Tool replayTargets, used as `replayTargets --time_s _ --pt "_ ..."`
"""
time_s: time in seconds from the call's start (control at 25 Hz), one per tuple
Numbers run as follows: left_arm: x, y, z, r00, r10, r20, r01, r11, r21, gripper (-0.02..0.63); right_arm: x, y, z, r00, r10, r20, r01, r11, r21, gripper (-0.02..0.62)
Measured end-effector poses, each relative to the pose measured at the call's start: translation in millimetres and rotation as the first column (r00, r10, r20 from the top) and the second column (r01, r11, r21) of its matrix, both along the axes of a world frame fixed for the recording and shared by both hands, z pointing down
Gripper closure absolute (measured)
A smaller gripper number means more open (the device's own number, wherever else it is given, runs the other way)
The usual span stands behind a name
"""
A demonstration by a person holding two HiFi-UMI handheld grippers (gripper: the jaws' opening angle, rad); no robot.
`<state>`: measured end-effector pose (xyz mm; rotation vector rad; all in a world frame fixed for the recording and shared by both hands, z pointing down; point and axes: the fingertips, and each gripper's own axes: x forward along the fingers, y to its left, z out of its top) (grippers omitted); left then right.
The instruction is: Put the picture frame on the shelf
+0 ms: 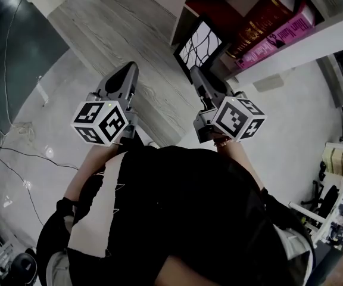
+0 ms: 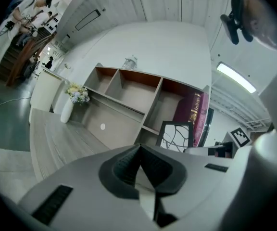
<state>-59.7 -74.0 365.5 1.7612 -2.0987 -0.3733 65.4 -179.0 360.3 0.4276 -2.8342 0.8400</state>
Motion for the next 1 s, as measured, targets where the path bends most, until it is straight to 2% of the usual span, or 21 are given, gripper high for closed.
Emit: replayTargets --time_s 0.36,0.64,1.0 --pt "-7.7 -50.9 14.1 0.981 0.190 -0.032 -0.191 0.981 -0.030 0.594 -5.4 -11.7 7.0 0.993 0.119 -0.025 -0.120 0.993 -0.024 0.518" --pt "-19.1 -85.0 -2.0 0.939 0.342 -0.017 -0.342 0.939 -0.018 0.594 -16.4 -22.4 -8.6 0.972 0.235 -0.008 -0.235 0.972 -0.016 0.518" --pt "-43.5 -118.4 -13.8 0.890 0.456 -0.004 -0.456 0.890 0.004 0.594 -38.4 -40.1 -27.1 0.937 0.347 0.034 -0.347 0.938 -0.001 0.518"
